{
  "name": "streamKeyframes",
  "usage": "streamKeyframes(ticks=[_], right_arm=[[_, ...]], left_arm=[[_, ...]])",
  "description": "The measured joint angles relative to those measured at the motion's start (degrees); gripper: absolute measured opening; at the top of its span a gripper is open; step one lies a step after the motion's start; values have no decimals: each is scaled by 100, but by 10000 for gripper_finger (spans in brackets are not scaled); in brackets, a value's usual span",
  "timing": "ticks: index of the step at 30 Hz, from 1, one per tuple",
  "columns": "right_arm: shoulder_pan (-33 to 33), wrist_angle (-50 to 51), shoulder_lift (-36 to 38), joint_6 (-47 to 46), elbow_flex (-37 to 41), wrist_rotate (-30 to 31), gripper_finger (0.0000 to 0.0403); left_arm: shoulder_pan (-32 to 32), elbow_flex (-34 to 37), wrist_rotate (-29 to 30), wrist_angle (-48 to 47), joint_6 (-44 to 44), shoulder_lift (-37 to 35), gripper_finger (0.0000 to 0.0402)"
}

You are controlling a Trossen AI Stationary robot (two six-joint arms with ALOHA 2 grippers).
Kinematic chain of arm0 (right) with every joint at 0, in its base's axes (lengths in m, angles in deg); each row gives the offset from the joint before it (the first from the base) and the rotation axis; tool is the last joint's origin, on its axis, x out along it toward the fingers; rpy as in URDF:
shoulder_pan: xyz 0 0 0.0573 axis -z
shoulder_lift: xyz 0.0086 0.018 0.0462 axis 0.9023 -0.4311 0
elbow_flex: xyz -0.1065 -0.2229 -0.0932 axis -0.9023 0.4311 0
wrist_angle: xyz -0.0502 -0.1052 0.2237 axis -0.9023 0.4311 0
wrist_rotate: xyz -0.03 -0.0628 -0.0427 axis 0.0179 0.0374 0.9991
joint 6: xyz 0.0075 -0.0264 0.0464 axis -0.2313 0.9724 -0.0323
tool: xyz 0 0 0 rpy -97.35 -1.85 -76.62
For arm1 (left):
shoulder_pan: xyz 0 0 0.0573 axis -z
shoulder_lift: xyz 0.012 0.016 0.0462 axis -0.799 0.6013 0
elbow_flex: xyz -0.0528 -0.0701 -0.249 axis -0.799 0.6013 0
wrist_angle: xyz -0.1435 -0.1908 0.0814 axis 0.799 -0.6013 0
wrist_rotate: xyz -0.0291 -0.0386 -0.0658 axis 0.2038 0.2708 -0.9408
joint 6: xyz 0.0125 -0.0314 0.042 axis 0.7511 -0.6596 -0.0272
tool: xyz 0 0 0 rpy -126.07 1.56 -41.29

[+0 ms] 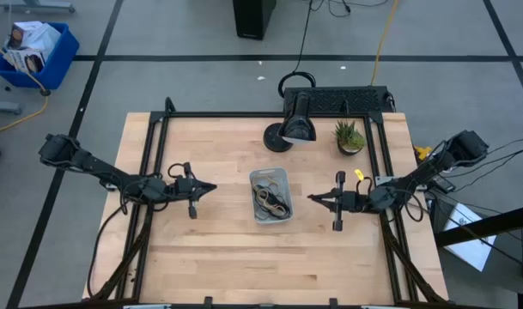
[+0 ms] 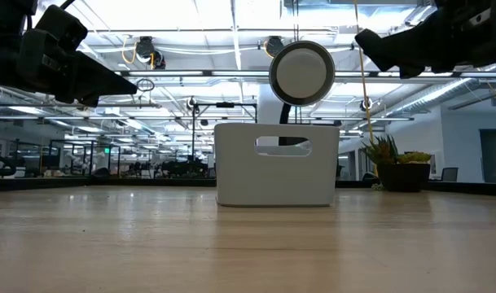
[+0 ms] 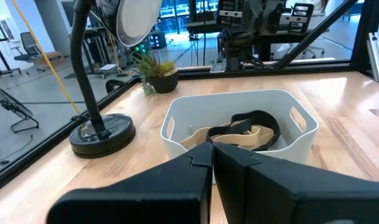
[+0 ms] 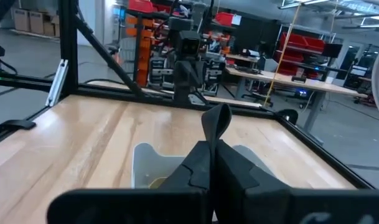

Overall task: Pick and place rubber bands into bin
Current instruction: Put the black rubber band into the gray bin, then adjust the gray bin

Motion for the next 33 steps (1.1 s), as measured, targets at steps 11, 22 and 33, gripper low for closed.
streamKeyframes(ticks=[11, 22, 33], right_arm=[[555, 1343, -876, 12, -1544, -1111, 0], [1502, 2668, -2490, -316, -3131, -2268, 2], [1618, 2779, -2774, -615, -3196, -2272, 145]], left_arm=[[-2, 0, 2, 4, 12, 1, 21], [-2, 0, 4, -22, 13, 0, 21], [-2, 0, 2, -42, 15, 0, 21]])
